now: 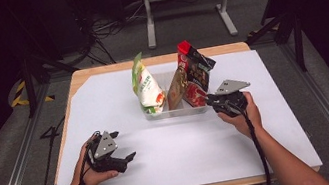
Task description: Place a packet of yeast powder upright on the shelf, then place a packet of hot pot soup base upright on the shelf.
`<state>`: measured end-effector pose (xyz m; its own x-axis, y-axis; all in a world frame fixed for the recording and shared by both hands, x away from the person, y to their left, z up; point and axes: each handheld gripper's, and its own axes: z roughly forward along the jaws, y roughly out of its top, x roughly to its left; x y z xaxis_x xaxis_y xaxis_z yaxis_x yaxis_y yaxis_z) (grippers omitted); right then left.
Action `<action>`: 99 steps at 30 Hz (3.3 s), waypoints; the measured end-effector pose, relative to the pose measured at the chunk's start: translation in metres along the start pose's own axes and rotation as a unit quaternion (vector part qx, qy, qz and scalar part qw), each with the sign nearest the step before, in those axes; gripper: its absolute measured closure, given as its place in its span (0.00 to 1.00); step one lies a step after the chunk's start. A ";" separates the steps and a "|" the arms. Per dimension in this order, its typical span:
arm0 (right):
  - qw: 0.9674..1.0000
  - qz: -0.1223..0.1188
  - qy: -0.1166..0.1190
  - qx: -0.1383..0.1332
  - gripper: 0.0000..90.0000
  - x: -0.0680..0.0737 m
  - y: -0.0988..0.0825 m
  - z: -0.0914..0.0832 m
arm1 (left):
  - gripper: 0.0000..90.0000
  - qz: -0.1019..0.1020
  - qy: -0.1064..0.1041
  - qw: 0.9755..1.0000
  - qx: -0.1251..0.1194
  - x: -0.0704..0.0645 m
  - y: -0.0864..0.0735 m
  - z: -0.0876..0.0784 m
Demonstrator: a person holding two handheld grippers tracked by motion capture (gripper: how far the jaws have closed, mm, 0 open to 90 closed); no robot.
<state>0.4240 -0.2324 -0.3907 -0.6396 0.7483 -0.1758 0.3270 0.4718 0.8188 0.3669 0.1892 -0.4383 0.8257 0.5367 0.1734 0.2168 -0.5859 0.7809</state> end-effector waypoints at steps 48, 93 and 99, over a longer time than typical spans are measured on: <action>0.999 -0.039 0.000 0.005 0.76 0.000 0.010 -0.010 | 0.12 0.006 -0.002 1.000 0.010 -0.004 -0.003 -0.002; 0.993 -0.119 -0.002 0.013 0.23 0.018 -0.016 -0.052 | 0.12 0.007 -0.001 1.000 0.021 -0.005 -0.003 0.001; 0.993 -0.117 -0.004 0.015 0.19 0.020 -0.024 -0.055 | 0.12 0.007 0.000 1.000 0.021 -0.006 -0.003 0.001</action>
<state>0.3653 -0.2546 -0.3833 -0.6944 0.6210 -0.3637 0.1912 0.6464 0.7386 0.3624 0.1870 -0.4421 0.8294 0.5275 0.1841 0.2267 -0.6189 0.7521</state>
